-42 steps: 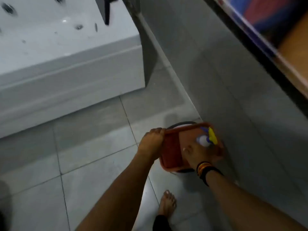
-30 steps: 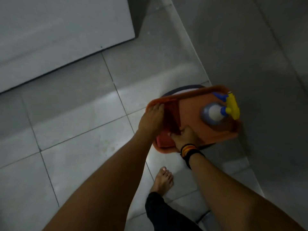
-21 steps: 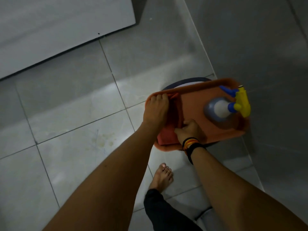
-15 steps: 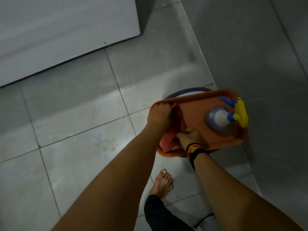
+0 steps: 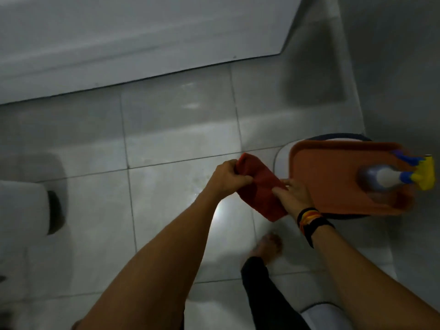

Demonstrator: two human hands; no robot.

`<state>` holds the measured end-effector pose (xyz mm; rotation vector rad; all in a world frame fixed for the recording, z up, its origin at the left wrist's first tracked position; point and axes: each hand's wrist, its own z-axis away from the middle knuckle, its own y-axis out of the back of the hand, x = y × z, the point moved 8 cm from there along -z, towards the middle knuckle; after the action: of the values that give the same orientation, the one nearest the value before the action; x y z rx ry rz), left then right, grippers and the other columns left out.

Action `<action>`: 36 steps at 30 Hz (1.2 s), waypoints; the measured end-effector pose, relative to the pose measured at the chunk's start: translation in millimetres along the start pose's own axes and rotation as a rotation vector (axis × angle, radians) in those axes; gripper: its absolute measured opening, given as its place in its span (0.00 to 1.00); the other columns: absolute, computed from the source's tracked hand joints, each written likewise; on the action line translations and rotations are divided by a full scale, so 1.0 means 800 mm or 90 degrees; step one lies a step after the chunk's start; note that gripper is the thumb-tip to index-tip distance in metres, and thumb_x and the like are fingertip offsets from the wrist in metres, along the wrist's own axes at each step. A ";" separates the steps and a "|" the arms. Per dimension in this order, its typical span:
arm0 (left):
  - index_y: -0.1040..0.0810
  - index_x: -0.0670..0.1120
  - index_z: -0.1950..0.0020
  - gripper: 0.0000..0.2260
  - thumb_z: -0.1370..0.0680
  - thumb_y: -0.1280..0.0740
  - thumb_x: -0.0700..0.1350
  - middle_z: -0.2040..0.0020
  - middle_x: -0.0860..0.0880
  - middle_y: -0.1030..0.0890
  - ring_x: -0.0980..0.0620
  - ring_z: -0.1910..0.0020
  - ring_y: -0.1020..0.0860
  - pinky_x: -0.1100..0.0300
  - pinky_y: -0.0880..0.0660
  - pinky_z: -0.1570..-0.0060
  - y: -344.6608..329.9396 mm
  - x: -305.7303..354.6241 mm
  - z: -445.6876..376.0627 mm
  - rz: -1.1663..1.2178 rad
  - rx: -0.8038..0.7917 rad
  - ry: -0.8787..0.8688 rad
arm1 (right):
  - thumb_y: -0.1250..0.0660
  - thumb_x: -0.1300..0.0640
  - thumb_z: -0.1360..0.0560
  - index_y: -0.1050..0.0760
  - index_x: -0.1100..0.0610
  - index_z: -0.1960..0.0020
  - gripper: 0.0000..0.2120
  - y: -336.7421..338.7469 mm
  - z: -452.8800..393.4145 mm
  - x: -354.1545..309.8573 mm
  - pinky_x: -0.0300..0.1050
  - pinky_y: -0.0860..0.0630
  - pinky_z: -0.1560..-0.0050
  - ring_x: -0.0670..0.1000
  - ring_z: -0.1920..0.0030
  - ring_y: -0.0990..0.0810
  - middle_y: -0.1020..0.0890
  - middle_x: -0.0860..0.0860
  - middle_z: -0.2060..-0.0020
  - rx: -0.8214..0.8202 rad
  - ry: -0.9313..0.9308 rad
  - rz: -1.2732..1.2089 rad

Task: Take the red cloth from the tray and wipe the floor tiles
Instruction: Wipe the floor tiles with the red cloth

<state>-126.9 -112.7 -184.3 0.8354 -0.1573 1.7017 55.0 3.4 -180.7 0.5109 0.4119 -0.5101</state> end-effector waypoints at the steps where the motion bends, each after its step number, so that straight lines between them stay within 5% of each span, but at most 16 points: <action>1: 0.16 0.46 0.48 0.15 0.32 0.24 0.50 0.55 0.49 0.14 0.52 0.57 0.16 0.60 0.20 0.59 0.013 -0.035 0.007 0.030 0.009 0.017 | 0.28 0.56 0.31 0.19 0.51 0.51 0.09 -0.029 0.005 0.004 0.46 0.18 0.57 0.52 0.56 0.14 0.13 0.50 0.56 -0.001 0.003 0.014; 6: 0.17 0.36 0.49 0.12 0.29 0.21 0.39 0.51 0.36 0.12 0.46 0.57 0.15 0.47 0.15 0.51 0.047 -0.213 0.011 0.112 0.044 0.094 | 0.28 0.61 0.29 0.21 0.51 0.50 0.09 -0.167 -0.004 0.065 0.38 0.25 0.64 0.47 0.60 0.17 0.16 0.49 0.57 -0.024 0.018 0.107; 10: 0.18 0.42 0.57 0.13 0.31 0.15 0.43 0.53 0.38 0.11 0.40 0.51 0.11 0.47 0.15 0.46 0.052 -0.339 -0.003 0.245 0.080 0.130 | 0.31 0.62 0.28 0.21 0.51 0.49 0.10 -0.264 -0.038 0.119 0.42 0.22 0.58 0.55 0.57 0.17 0.16 0.50 0.58 -0.036 0.044 0.229; 13: 0.19 0.46 0.63 0.14 0.30 0.15 0.47 0.60 0.45 0.13 0.47 0.56 0.13 0.52 0.15 0.48 0.038 -0.412 -0.020 0.369 0.122 0.151 | 0.32 0.61 0.28 0.20 0.51 0.45 0.13 -0.321 -0.071 0.146 0.51 0.18 0.51 0.58 0.55 0.17 0.15 0.54 0.54 -0.073 0.095 0.360; 18: 0.17 0.41 0.60 0.09 0.28 0.17 0.40 0.59 0.46 0.14 0.52 0.58 0.15 0.54 0.15 0.52 -0.002 -0.507 -0.058 0.441 0.208 0.126 | 0.33 0.61 0.28 0.21 0.51 0.43 0.15 -0.378 -0.145 0.170 0.47 0.25 0.55 0.60 0.54 0.19 0.15 0.58 0.50 -0.104 0.167 0.521; 20: 0.19 0.33 0.52 0.14 0.29 0.17 0.37 0.51 0.44 0.17 0.56 0.53 0.17 0.56 0.17 0.48 -0.015 -0.530 -0.066 0.380 0.236 0.076 | 0.34 0.63 0.28 0.21 0.52 0.40 0.18 -0.393 -0.172 0.172 0.48 0.24 0.52 0.62 0.50 0.18 0.15 0.59 0.48 -0.088 0.210 0.545; 22: 0.18 0.36 0.46 0.18 0.29 0.16 0.42 0.38 0.49 0.22 0.60 0.42 0.22 0.64 0.21 0.43 -0.030 -0.539 -0.070 0.226 0.186 -0.002 | 0.35 0.64 0.26 0.25 0.52 0.31 0.24 -0.396 -0.194 0.176 0.52 0.23 0.38 0.63 0.40 0.19 0.17 0.61 0.40 -0.010 0.231 0.536; 25: 0.16 0.46 0.38 0.20 0.24 0.22 0.56 0.26 0.46 0.26 0.48 0.30 0.26 0.53 0.24 0.36 -0.050 -0.558 -0.064 -0.105 0.101 -0.075 | 0.34 0.55 0.21 0.44 0.57 0.18 0.35 -0.397 -0.203 0.199 0.57 0.45 0.19 0.61 0.20 0.39 0.37 0.60 0.20 0.157 0.174 0.452; 27: 0.18 0.44 0.35 0.16 0.17 0.30 0.53 0.29 0.43 0.22 0.42 0.32 0.23 0.47 0.24 0.33 -0.029 -0.577 -0.059 -0.169 0.202 -0.069 | 0.38 0.46 0.18 0.53 0.61 0.16 0.39 -0.419 -0.201 0.228 0.59 0.51 0.17 0.59 0.16 0.52 0.51 0.59 0.16 0.176 0.097 0.370; 30: 0.21 0.39 0.28 0.17 0.14 0.34 0.46 0.24 0.37 0.24 0.34 0.24 0.26 0.40 0.32 0.22 0.012 -0.596 -0.074 -0.214 0.360 -0.085 | 0.46 0.39 0.17 0.60 0.64 0.17 0.43 -0.469 -0.212 0.259 0.61 0.57 0.17 0.59 0.16 0.60 0.58 0.61 0.16 0.170 0.045 0.356; 33: 0.31 0.38 0.17 0.24 0.12 0.39 0.46 0.15 0.34 0.37 0.34 0.14 0.39 0.39 0.45 0.14 0.053 -0.598 -0.127 -0.285 0.407 -0.113 | 0.51 0.34 0.18 0.62 0.66 0.18 0.45 -0.498 -0.241 0.244 0.66 0.60 0.19 0.61 0.16 0.62 0.60 0.63 0.17 0.271 0.027 0.387; 36: 0.42 0.39 0.13 0.27 0.11 0.44 0.47 0.12 0.35 0.46 0.35 0.12 0.48 0.39 0.53 0.13 0.082 -0.588 -0.189 -0.348 0.426 -0.190 | 0.53 0.34 0.18 0.56 0.65 0.17 0.44 -0.521 -0.273 0.199 0.69 0.55 0.19 0.63 0.16 0.56 0.53 0.63 0.17 0.358 0.140 0.469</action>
<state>-219.6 -431.2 -556.5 1.4707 0.4327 1.0968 -101.8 -246.7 -580.7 1.2070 0.2548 0.1624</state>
